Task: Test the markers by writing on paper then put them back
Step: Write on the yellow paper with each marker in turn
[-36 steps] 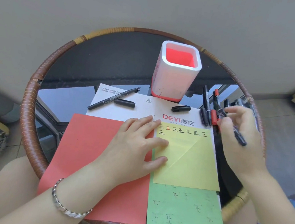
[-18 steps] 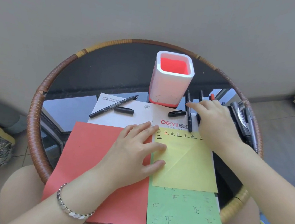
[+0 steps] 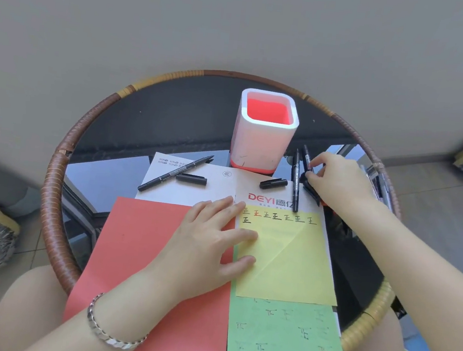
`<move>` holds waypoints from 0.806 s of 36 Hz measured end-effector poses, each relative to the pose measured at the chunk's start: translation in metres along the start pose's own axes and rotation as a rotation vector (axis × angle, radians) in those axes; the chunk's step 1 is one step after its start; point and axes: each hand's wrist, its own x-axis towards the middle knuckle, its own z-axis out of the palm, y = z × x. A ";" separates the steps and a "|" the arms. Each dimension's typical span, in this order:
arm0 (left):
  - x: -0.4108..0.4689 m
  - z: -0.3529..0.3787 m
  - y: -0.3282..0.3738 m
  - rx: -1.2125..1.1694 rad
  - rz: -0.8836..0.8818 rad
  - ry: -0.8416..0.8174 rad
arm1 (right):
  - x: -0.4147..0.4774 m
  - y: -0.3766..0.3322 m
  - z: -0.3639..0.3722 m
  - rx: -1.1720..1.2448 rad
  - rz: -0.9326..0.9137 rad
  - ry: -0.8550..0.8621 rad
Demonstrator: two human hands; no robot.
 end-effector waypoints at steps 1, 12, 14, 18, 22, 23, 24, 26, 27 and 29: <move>0.000 0.000 0.000 0.003 0.001 0.001 | 0.001 0.000 0.000 0.037 0.023 -0.004; 0.000 0.002 -0.002 -0.009 0.010 0.009 | -0.051 -0.010 -0.029 0.776 0.182 -0.102; 0.000 0.002 -0.001 -0.012 0.011 0.010 | -0.065 -0.011 -0.026 0.871 0.199 -0.165; 0.001 0.001 -0.001 0.002 0.014 0.005 | -0.079 -0.013 -0.017 1.018 0.206 -0.212; 0.000 0.000 -0.001 0.008 0.014 -0.004 | -0.086 -0.020 -0.009 1.171 0.178 -0.088; -0.001 0.000 -0.001 0.008 0.014 -0.005 | -0.087 -0.022 -0.007 1.155 0.148 -0.063; -0.001 0.000 0.000 0.005 0.015 -0.004 | -0.089 -0.025 -0.004 1.143 0.121 -0.045; 0.000 -0.001 0.000 0.003 0.017 -0.002 | -0.092 -0.033 -0.001 1.172 0.089 -0.036; 0.000 -0.001 0.000 0.006 0.018 0.000 | -0.093 -0.037 0.001 1.201 0.081 -0.044; 0.000 0.000 0.000 0.010 0.024 0.003 | -0.094 -0.044 0.004 1.242 0.071 -0.074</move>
